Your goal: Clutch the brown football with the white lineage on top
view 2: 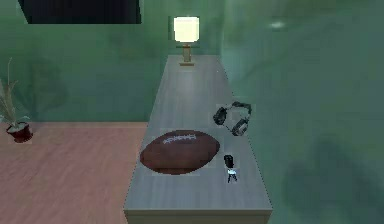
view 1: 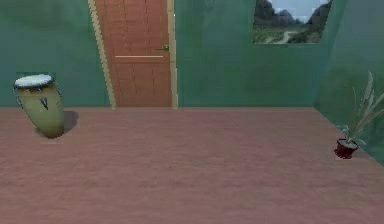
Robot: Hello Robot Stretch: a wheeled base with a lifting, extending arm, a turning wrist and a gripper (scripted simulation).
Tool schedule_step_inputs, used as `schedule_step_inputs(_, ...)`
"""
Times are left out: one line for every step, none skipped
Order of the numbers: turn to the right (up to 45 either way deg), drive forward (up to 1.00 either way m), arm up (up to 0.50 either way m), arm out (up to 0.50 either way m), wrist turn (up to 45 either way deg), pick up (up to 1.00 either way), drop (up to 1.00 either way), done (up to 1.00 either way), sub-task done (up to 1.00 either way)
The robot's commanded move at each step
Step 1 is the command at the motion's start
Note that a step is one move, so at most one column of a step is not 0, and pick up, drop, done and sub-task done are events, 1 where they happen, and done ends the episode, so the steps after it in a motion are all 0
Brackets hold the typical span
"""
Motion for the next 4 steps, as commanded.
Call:
schedule_step_inputs(0.0, 0.0, 0.5, 0.0, 0.0, 0.0, 0.0, 0.0, 0.0)
schedule_step_inputs(0.0, 0.0, 0.38, 0.0, 0.0, 0.0, 0.0, 0.0, 0.0)
schedule_step_inputs(0.0, 0.0, 0.0, 0.18, 0.0, 0.0, 0.0, 0.0, 0.0)
schedule_step_inputs(0.0, 0.0, 0.0, 0.0, 45.0, 0.0, 0.0, 0.0, 0.0)
